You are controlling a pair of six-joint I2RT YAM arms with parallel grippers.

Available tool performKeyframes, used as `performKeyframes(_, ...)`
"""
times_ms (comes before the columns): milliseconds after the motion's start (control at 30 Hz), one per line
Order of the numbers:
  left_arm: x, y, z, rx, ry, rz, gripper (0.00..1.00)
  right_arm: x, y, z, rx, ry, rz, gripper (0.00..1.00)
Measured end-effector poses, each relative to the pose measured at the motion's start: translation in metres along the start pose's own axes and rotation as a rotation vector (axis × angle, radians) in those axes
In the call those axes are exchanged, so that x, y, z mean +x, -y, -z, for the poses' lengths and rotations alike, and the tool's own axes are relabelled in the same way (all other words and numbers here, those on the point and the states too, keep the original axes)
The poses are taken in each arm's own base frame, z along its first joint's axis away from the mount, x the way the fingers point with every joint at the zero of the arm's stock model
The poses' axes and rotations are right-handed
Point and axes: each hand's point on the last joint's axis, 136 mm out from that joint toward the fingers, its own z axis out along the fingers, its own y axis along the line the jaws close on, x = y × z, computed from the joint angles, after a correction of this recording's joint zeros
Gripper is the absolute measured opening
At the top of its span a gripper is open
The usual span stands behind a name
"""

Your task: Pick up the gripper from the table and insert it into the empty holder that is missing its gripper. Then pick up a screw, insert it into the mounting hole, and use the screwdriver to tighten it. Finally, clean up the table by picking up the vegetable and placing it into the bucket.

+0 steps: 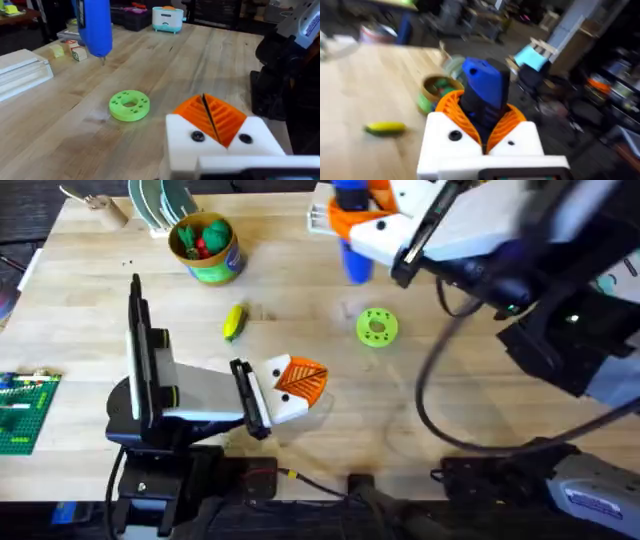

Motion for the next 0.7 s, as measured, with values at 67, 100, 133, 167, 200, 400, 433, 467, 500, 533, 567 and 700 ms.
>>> performKeyframes(67, 0.000, 0.000, 0.000, 0.000, 0.000, 0.000, 0.004, 0.041, 0.022, 0.007, 0.076, -0.165, 0.104, 0.025)
performKeyframes(100, 0.000, 0.000, 0.000, 0.000, 0.000, 0.000, 0.004, 0.058, 0.032, 0.012, 0.105, -0.239, 0.149, 0.025)
performKeyframes(133, 0.000, 0.000, 0.000, 0.000, 0.000, 0.000, 0.004, 0.079, 0.040, 0.018, 0.129, -0.324, 0.197, 0.025)
performKeyframes(167, 0.000, 0.000, 0.000, 0.000, 0.000, 0.000, 0.004, 0.097, 0.047, 0.024, 0.142, -0.403, 0.239, 0.025)
performKeyframes(200, 0.000, 0.000, 0.000, 0.000, 0.000, 0.000, 0.004, 0.114, 0.052, 0.031, 0.147, -0.475, 0.273, 0.025)
performKeyframes(400, 0.000, 0.000, 0.000, 0.000, 0.000, 0.000, 0.004, 0.216, 0.055, 0.065, 0.047, -0.850, 0.411, 0.025)
performKeyframes(433, 0.000, 0.000, 0.000, 0.000, 0.000, 0.000, 0.004, 0.229, 0.052, 0.068, 0.011, -0.889, 0.435, 0.024)
performKeyframes(467, 0.000, 0.000, 0.000, 0.000, 0.000, 0.000, 0.004, 0.242, 0.047, 0.071, -0.029, -0.923, 0.460, 0.025)
performKeyframes(500, 0.000, 0.000, 0.000, 0.000, 0.000, 0.000, 0.004, 0.253, 0.042, 0.072, -0.067, -0.947, 0.485, 0.024)
performKeyframes(533, 0.000, 0.000, 0.000, 0.000, 0.000, 0.001, 0.004, 0.262, 0.038, 0.073, -0.103, -0.966, 0.509, 0.025)
performKeyframes(567, 0.000, 0.000, 0.000, 0.000, 0.000, 0.000, 0.004, 0.271, 0.033, 0.075, -0.137, -0.984, 0.533, 0.025)
performKeyframes(700, 0.000, 0.000, 0.000, 0.000, 0.000, 0.000, 0.004, 0.296, 0.021, 0.079, -0.228, -1.033, 0.585, 0.025)
